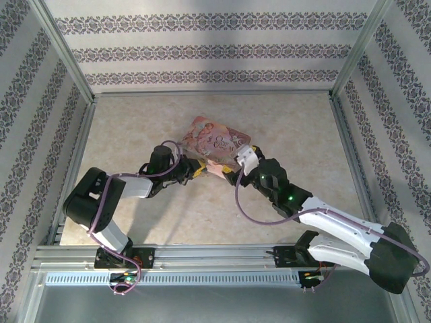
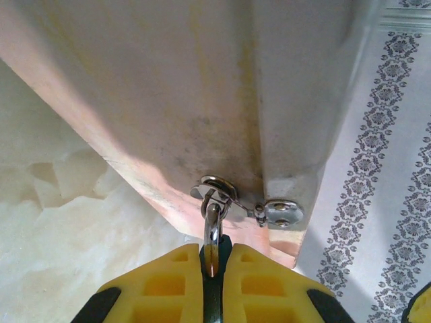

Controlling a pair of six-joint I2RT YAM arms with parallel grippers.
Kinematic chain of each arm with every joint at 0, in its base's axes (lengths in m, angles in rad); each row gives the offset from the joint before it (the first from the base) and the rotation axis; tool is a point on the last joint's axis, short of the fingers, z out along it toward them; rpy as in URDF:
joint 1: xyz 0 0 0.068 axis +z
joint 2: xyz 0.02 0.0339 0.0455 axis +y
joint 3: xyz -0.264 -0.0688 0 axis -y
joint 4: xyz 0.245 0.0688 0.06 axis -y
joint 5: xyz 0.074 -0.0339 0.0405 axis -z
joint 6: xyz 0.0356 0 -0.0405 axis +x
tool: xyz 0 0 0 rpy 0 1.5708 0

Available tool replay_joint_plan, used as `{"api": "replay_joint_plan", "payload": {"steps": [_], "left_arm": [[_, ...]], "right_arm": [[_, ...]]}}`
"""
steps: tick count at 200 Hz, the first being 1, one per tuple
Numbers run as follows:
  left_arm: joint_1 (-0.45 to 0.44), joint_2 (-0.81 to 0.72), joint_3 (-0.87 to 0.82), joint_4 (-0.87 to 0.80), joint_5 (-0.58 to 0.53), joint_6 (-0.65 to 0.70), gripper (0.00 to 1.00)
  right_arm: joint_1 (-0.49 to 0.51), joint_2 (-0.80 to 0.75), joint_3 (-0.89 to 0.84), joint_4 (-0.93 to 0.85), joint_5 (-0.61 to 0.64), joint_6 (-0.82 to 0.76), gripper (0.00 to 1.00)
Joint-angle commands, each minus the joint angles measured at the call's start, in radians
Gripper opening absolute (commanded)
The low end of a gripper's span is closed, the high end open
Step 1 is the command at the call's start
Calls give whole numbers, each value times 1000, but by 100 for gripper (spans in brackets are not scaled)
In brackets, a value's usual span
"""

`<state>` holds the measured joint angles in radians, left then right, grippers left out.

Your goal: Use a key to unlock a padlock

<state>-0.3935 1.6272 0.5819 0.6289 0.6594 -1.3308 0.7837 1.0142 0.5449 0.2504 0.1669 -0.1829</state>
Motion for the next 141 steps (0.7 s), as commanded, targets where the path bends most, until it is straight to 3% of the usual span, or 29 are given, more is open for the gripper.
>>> {"api": "replay_joint_plan", "payload": {"steps": [1,31,88,141], "left_arm": [[-18,-49,32,-39,-9,42,9],[-22,-77,34,-64,-15,45,9],[-26,-114,71,-144,-11,59,9],[-28,-122,76,-143,-11,48,8]], "right_arm": [[33,-17,-14,20,26,-231,88],[93,25,-6,37,91,-306,86],[229,244,21,149,268,-379,72],[247,378,63,187,241,-407,64]]}}
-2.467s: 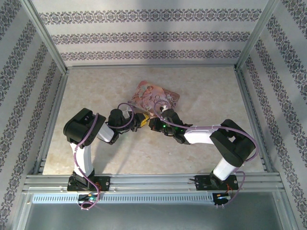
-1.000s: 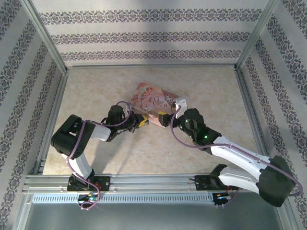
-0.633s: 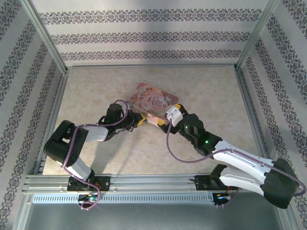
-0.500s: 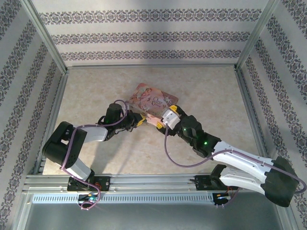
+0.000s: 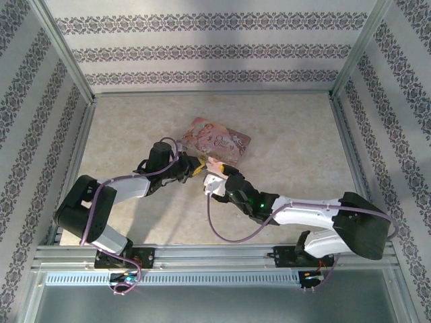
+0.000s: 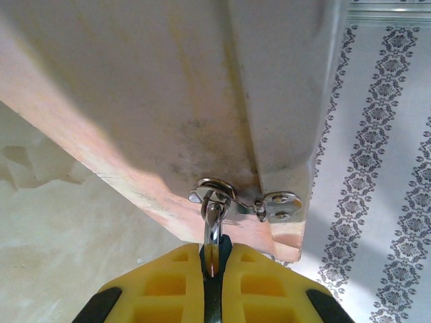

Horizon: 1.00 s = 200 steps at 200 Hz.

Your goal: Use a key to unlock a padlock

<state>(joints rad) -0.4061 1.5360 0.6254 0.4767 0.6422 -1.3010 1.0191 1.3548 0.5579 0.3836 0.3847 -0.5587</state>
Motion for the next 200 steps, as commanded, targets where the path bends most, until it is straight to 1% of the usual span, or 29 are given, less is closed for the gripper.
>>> {"api": "replay_joint_plan", "payload": {"steps": [1,70,132,200], "left_arm": [[-16,-31,33,9,7,18,8],[-15,-35,40,9,11,16,8],[-16,-45,38,8,8,15,7],[-16,-43,37,13,7,11,7]], "right_arm": [[12,40,51,55,22,-32,64],[11,146,101,92,17,-69,49],[5,197,111,121,-1,-64,41],[3,237,125,139,-7,-57,30]]}}
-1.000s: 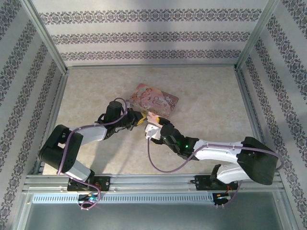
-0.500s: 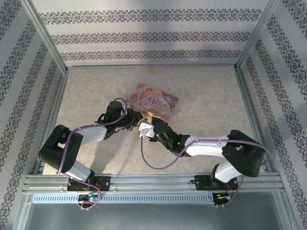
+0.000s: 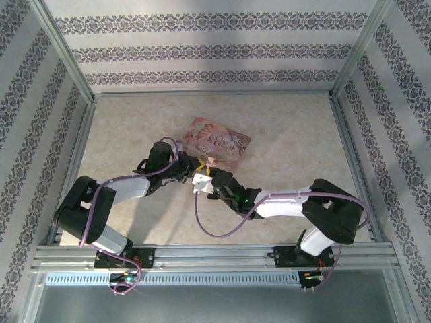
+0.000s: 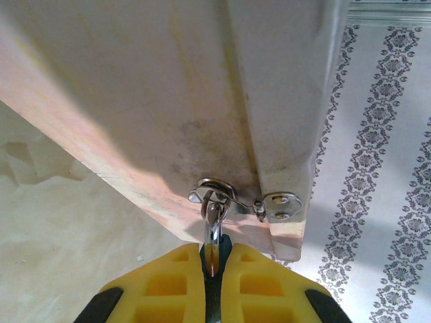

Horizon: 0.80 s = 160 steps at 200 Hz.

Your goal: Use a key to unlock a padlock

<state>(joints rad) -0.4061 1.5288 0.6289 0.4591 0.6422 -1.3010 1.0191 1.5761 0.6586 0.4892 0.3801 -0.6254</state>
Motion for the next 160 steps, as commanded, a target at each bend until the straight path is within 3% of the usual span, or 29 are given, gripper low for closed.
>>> {"api": "replay_joint_plan", "payload": {"steps": [1,35,142,160], "left_arm": [[-16,-36,34,30,7,11,7],[-17,-35,33,34,7,9,7],[-16,-32,32,41,10,5,7],[-16,-32,31,42,10,4,7]], "right_arm": [[3,17,24,34,-2,9,30],[3,22,21,40,1,19,25],[-5,45,27,69,23,12,25],[-7,50,30,72,22,15,21]]}}
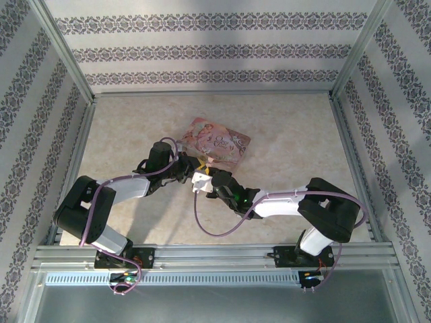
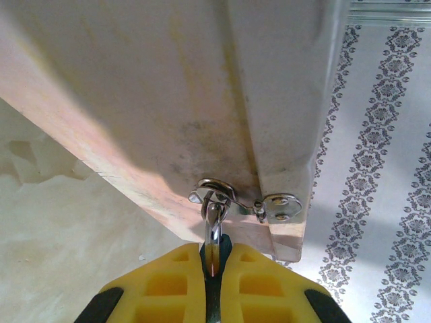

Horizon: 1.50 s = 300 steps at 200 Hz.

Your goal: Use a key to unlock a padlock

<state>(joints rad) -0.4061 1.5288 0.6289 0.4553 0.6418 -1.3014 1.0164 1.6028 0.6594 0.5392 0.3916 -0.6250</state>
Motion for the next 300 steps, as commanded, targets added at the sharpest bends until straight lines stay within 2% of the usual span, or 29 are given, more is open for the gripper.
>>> {"api": "replay_joint_plan", "payload": {"steps": [1,59,100,186,252,300], "left_arm": [[-17,-32,31,45,10,4,7],[-17,-25,29,60,15,-2,7],[-16,-23,27,65,13,-4,7],[-18,-17,23,80,10,-11,7],[-23,-16,23,77,4,-9,7],[-30,-16,26,72,-3,-9,7]], "right_arm": [[-5,23,29,22,11,14,21],[-4,63,42,70,26,40,18],[-4,77,45,97,49,41,10],[-1,63,42,111,72,108,4],[-2,52,49,131,51,206,0],[-13,46,67,133,17,350,0]]}}
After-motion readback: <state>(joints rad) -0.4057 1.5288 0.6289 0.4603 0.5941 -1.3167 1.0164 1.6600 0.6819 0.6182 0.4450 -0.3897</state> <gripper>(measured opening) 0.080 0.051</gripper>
